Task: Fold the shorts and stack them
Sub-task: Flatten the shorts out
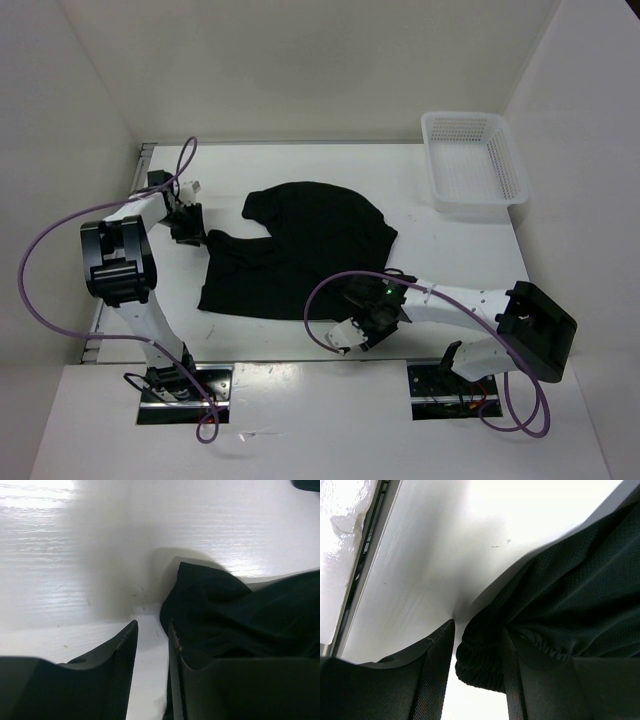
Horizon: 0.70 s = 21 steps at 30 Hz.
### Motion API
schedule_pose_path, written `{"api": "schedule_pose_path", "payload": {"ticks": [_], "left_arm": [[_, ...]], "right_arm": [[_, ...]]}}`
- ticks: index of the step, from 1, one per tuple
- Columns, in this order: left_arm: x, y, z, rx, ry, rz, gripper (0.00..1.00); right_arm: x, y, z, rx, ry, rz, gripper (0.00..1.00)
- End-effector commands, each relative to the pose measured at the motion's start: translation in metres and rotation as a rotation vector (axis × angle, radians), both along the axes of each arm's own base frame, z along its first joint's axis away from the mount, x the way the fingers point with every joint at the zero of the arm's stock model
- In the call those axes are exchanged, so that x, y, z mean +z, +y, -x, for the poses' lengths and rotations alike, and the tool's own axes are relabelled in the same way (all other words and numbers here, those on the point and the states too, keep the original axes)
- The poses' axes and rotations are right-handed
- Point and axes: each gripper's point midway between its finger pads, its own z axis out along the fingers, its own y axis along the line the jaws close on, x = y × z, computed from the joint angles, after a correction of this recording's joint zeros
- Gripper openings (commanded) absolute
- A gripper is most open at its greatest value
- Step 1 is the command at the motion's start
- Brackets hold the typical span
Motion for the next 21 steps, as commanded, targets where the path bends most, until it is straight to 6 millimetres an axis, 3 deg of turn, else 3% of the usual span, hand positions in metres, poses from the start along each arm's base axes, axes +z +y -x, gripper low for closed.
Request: {"api": "schedule_pose_path", "payload": {"ticks": [1,9,12,21], "left_arm": [[0.007,0.010,-0.004,0.015,-0.048,-0.058,0.39],[0.000,-0.018,-0.007,-0.040,-0.026,0.114,0.38],[-0.004,-0.028,-0.004,-0.055,-0.009,0.175,0.27],[-0.006,-0.031,-0.006,-0.061,-0.005,0.196,0.02]], "right_arm": [[-0.006,-0.006,0.004,0.033,0.005,0.032,0.47],[-0.005,-0.008,0.001,0.039,-0.012,0.043,0.47],[-0.008,-0.011,0.003,0.039,-0.007,0.050,0.47],[-0.007,-0.009,0.000,0.056,-0.023,0.048,0.47]]}}
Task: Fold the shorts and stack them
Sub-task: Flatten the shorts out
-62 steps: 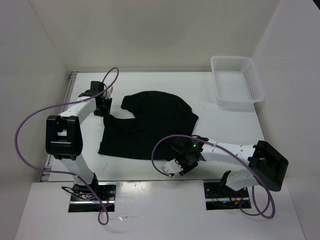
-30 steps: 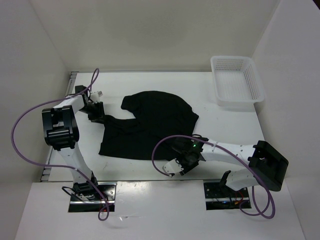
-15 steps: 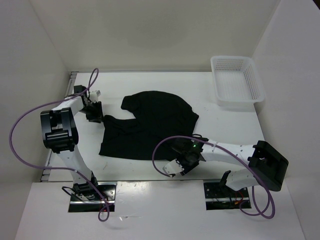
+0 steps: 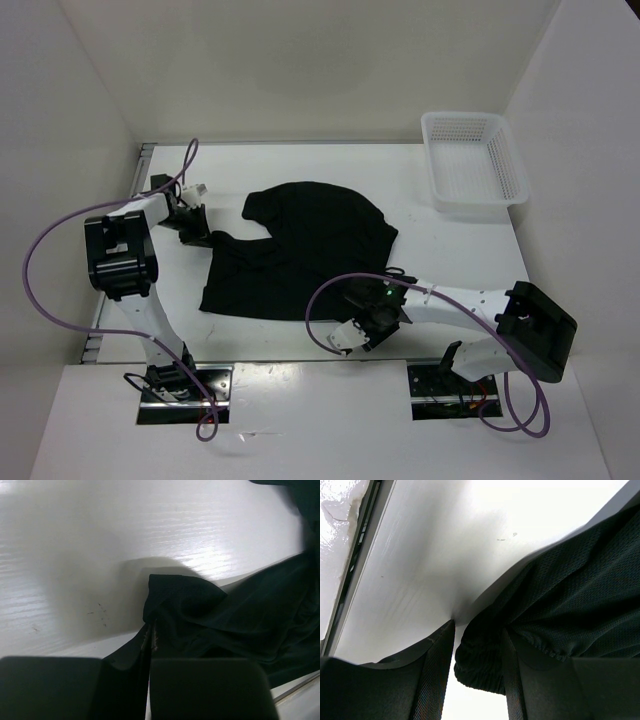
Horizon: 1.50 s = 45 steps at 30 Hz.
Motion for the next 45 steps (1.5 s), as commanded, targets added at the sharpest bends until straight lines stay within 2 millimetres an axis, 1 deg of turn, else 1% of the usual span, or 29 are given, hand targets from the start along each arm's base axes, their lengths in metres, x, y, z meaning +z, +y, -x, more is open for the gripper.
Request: {"api": "schedule_pose_path", "payload": {"ticks": [1,2,4,7,8,11,12,17,20,21,23,25,26,27,28,29,30,31,32,33,34,35,36,37,39,40,41,43,45], "left_arm": [[0.006,-0.002,-0.013,-0.015,-0.028,0.031,0.01],[0.007,0.001,-0.016,-0.011,-0.036,0.015,0.00],[0.026,0.008,-0.030,-0.003,-0.094,-0.026,0.00],[0.046,0.013,-0.043,0.001,-0.153,-0.050,0.00],[0.058,0.014,-0.050,0.001,-0.180,-0.056,0.00],[0.068,0.016,-0.059,0.002,-0.212,-0.063,0.00],[0.068,0.016,-0.059,0.002,-0.212,-0.063,0.00],[0.047,0.019,-0.059,0.008,-0.162,-0.069,0.00],[0.039,0.021,-0.051,0.015,-0.129,-0.084,0.09],[0.038,0.023,-0.051,0.019,-0.126,-0.094,0.16],[0.039,0.023,-0.049,0.019,-0.128,-0.094,0.24],[0.054,0.024,-0.049,0.023,-0.156,-0.109,0.31],[0.060,0.024,-0.047,0.023,-0.162,-0.110,0.35],[0.064,0.022,-0.041,0.023,-0.147,-0.107,0.35],[0.082,0.022,-0.040,0.024,-0.177,-0.114,0.37],[0.089,0.023,-0.035,0.028,-0.177,-0.125,0.37],[0.088,0.026,-0.022,0.040,-0.140,-0.151,0.37],[0.089,0.027,-0.007,0.047,-0.120,-0.169,0.37],[0.086,0.029,0.005,0.054,-0.092,-0.190,0.37],[0.079,0.036,0.022,0.070,-0.041,-0.238,0.37],[0.080,0.036,0.034,0.071,-0.036,-0.269,0.37],[0.058,0.035,0.063,0.069,0.051,-0.284,0.37],[0.055,0.037,0.079,0.067,0.081,-0.328,0.37],[0.048,0.036,0.093,0.064,0.121,-0.335,0.38],[0.030,0.027,0.128,0.034,0.237,-0.316,0.41],[0.028,0.026,0.135,0.029,0.263,-0.312,0.42],[0.026,0.024,0.143,0.024,0.293,-0.307,0.45],[0.022,0.017,0.149,0.004,0.317,-0.281,0.46],[0.024,0.014,0.154,-0.001,0.339,-0.265,0.49]], "right_arm": [[-0.004,-0.003,0.002,0.032,-0.002,0.022,0.47],[-0.004,-0.003,0.002,0.032,-0.002,0.022,0.47],[-0.006,-0.006,0.004,0.032,0.003,0.029,0.47],[-0.006,-0.006,0.004,0.032,0.003,0.029,0.47],[-0.006,-0.006,0.004,0.032,0.003,0.029,0.47],[-0.006,-0.005,0.004,0.041,0.002,0.029,0.47],[-0.006,-0.005,0.004,0.041,0.002,0.029,0.47],[-0.006,-0.005,0.004,0.041,0.002,0.029,0.47],[-0.006,-0.006,0.004,0.030,0.004,0.029,0.48],[-0.006,-0.002,0.002,0.000,-0.004,0.009,0.49],[-0.002,0.006,-0.005,-0.032,-0.028,-0.020,0.51],[0.007,0.018,-0.012,-0.080,-0.043,-0.064,0.53],[0.020,0.031,-0.021,-0.105,-0.076,-0.113,0.56],[0.026,0.036,-0.026,-0.133,-0.089,-0.131,0.56],[0.037,0.043,-0.030,-0.182,-0.094,-0.169,0.57],[0.056,0.056,-0.037,-0.207,-0.108,-0.213,0.65],[0.067,0.063,-0.037,-0.229,-0.097,-0.246,0.78],[0.086,0.068,-0.037,-0.258,-0.086,-0.276,0.79],[0.093,0.069,-0.036,-0.263,-0.077,-0.290,0.80],[0.099,0.069,-0.035,-0.263,-0.080,-0.297,0.80],[0.102,0.067,-0.033,-0.271,-0.078,-0.298,0.80],[0.108,0.064,-0.032,-0.257,-0.088,-0.308,0.80],[0.107,0.060,-0.033,-0.242,-0.106,-0.301,0.80],[0.098,0.050,-0.033,-0.212,-0.119,-0.268,0.80],[0.090,0.041,-0.031,-0.176,-0.134,-0.239,0.80],[0.081,0.033,-0.030,-0.174,-0.127,-0.213,0.80],[0.074,0.031,-0.028,-0.161,-0.117,-0.187,0.80],[0.066,0.029,-0.030,-0.158,-0.109,-0.164,0.80],[0.055,0.027,-0.029,-0.158,-0.087,-0.125,0.80]]}}
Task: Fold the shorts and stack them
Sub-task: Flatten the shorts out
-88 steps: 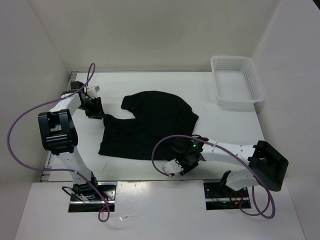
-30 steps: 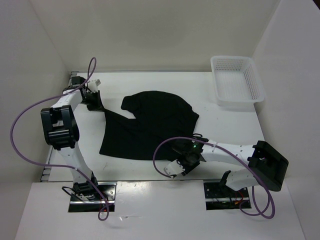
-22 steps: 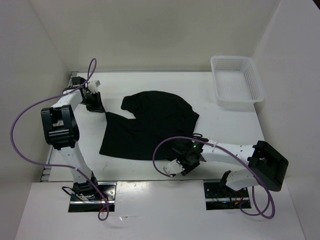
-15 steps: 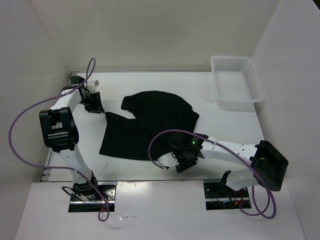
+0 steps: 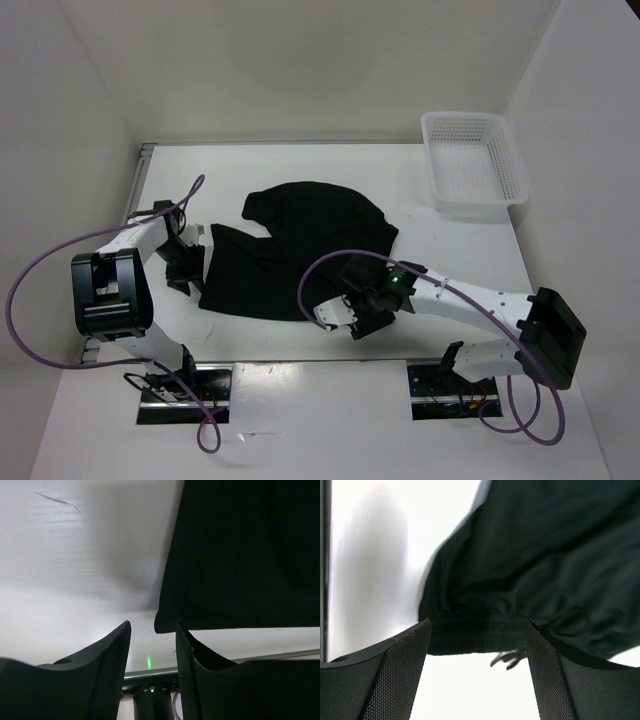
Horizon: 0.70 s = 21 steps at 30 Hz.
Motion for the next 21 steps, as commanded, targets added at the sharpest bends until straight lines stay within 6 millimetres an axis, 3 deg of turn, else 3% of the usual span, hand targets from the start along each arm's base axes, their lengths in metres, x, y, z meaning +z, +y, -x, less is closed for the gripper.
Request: {"api": "schedule_pose_path", "payload": {"ticks": [1,8,14,18,19,21], "left_arm": [[0.006,-0.005,0.008,-0.018,0.032,0.007,0.49],[0.006,-0.027,0.023,-0.047,0.090,0.090,0.53],[-0.015,-0.034,0.026,-0.078,0.159,0.099,0.52],[-0.029,-0.039,0.029,-0.098,0.186,0.100,0.40],[-0.031,-0.039,0.030,-0.098,0.198,0.102,0.28],[-0.031,-0.037,0.031,-0.098,0.200,0.093,0.15]], "right_arm": [[-0.017,-0.009,0.007,0.020,0.056,0.071,0.80],[-0.033,-0.016,0.015,0.049,0.095,0.104,0.80],[-0.055,-0.029,0.026,0.071,0.129,0.141,0.80],[-0.064,-0.032,0.029,0.088,0.132,0.154,0.79],[-0.066,-0.035,0.030,0.088,0.137,0.162,0.79],[-0.066,-0.034,0.032,0.091,0.144,0.156,0.69]]}}
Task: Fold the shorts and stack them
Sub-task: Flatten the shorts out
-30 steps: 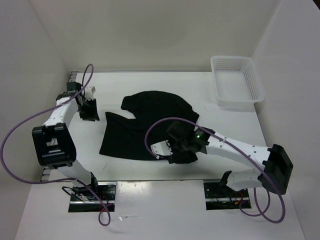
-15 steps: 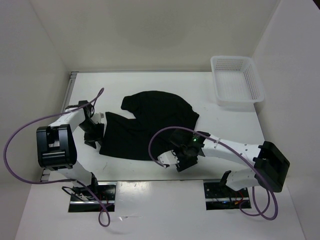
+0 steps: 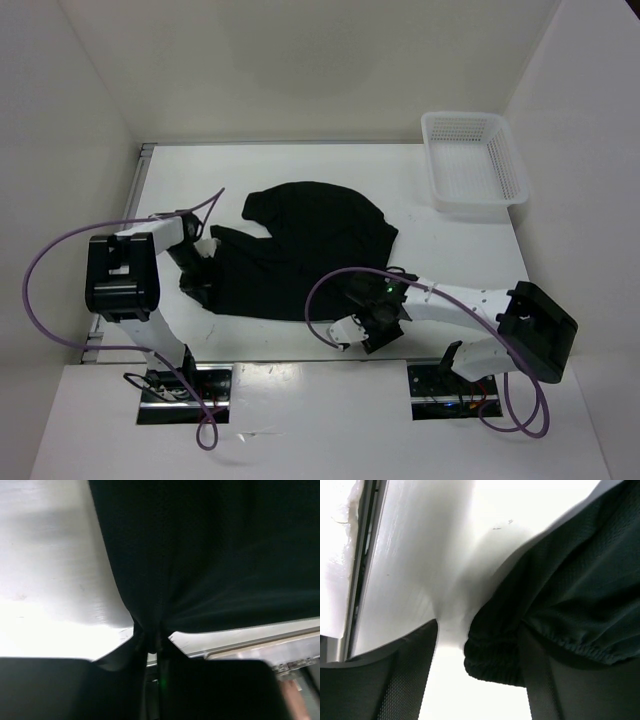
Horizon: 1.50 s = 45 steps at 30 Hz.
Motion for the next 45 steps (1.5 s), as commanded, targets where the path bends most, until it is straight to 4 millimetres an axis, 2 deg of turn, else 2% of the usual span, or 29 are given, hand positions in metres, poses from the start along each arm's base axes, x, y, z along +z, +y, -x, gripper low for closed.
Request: {"api": "schedule_pose_path", "payload": {"ticks": [1,3,5,8,10,11,12,15,19,20,22,23,24,27,28,30,31,32,34,35,36,37,38,39,40,41,42,43,45], "left_arm": [[-0.007,-0.001,0.002,-0.014,0.010,0.001,0.10],[-0.008,0.004,0.003,-0.030,0.014,-0.038,0.00],[-0.002,0.009,0.005,-0.045,-0.006,-0.079,0.00],[0.015,0.022,0.019,-0.068,-0.014,-0.168,0.00],[0.030,0.033,0.032,-0.079,-0.013,-0.233,0.00],[0.033,0.033,0.040,-0.091,0.003,-0.241,0.00],[0.041,0.032,0.053,-0.096,0.042,-0.237,0.00],[0.049,0.041,0.064,-0.116,0.041,-0.301,0.00],[0.067,0.044,0.065,-0.116,0.023,-0.315,0.00],[0.070,0.042,0.065,-0.127,0.025,-0.315,0.00],[0.072,0.044,0.067,-0.142,0.036,-0.335,0.09],[0.073,0.044,0.071,-0.145,0.053,-0.334,0.25],[0.073,0.046,0.071,-0.147,0.054,-0.344,0.33],[0.075,0.042,0.064,-0.139,0.037,-0.320,0.45],[0.077,0.039,0.058,-0.134,0.027,-0.301,0.45],[0.089,0.029,0.008,-0.093,-0.127,-0.242,0.45],[0.095,0.024,-0.015,-0.083,-0.195,-0.216,0.45],[0.110,0.019,-0.063,-0.069,-0.334,-0.192,0.45],[0.127,0.000,-0.115,-0.064,-0.480,-0.081,0.45],[0.120,-0.007,-0.134,-0.067,-0.476,-0.036,0.47],[0.139,-0.013,-0.165,-0.070,-0.559,-0.003,0.47],[0.143,-0.022,-0.186,-0.078,-0.604,0.051,0.47],[0.126,-0.025,-0.203,-0.079,-0.581,0.070,0.49],[0.123,-0.027,-0.217,-0.081,-0.595,0.086,0.50],[0.133,-0.031,-0.240,-0.088,-0.657,0.107,0.50],[0.113,-0.034,-0.250,-0.095,-0.627,0.112,0.52],[0.108,-0.037,-0.257,-0.097,-0.622,0.127,0.54],[0.103,-0.050,-0.264,-0.125,-0.628,0.136,0.54],[0.087,-0.060,-0.277,-0.144,-0.618,0.143,0.56]], "right_arm": [[-0.003,0.007,-0.001,0.018,0.003,-0.032,0.66],[-0.003,0.008,0.000,0.030,0.009,-0.038,0.56],[0.000,0.010,0.001,0.049,0.020,-0.033,0.51],[0.008,0.010,0.002,0.062,0.037,-0.022,0.37],[0.012,0.010,0.005,0.063,0.058,-0.011,0.24],[0.020,0.017,0.005,0.075,0.060,-0.027,0.22],[0.022,0.013,0.008,0.074,0.079,0.000,0.22],[0.032,0.016,0.014,0.086,0.120,0.011,0.21],[0.049,0.025,0.021,0.120,0.146,0.011,0.21],[0.050,0.026,0.027,0.133,0.173,0.021,0.24],[0.050,0.023,0.038,0.128,0.210,0.052,0.33],[0.053,0.028,0.042,0.128,0.207,0.046,0.38],[0.053,0.028,0.043,0.106,0.211,0.048,0.57],[0.078,0.052,0.031,-0.013,0.157,-0.056,0.85],[0.096,0.066,0.024,-0.041,0.130,-0.120,0.85],[0.124,0.084,0.002,-0.098,0.060,-0.247,0.85],[0.151,0.104,-0.017,-0.148,0.016,-0.373,0.85],[0.166,0.104,-0.043,-0.228,-0.013,-0.447,0.86],[0.202,0.121,-0.083,-0.343,-0.073,-0.636,0.86],[0.202,0.113,-0.112,-0.442,-0.097,-0.667,0.88],[0.211,0.112,-0.133,-0.506,-0.126,-0.702,0.88],[0.211,0.109,-0.152,-0.569,-0.132,-0.719,0.88],[0.193,0.110,-0.174,-0.669,-0.089,-0.708,0.88],[0.201,0.094,-0.206,-0.773,-0.090,-0.745,0.88],[0.195,0.085,-0.223,-0.853,-0.061,-0.748,0.88],[0.187,0.079,-0.238,-0.959,-0.008,-0.757,0.88],[0.171,0.060,-0.270,-1.068,0.019,-0.748,0.88],[0.163,0.053,-0.282,-1.129,0.046,-0.754,0.88],[0.145,0.042,-0.303,-1.228,0.090,-0.779,0.88]]}}
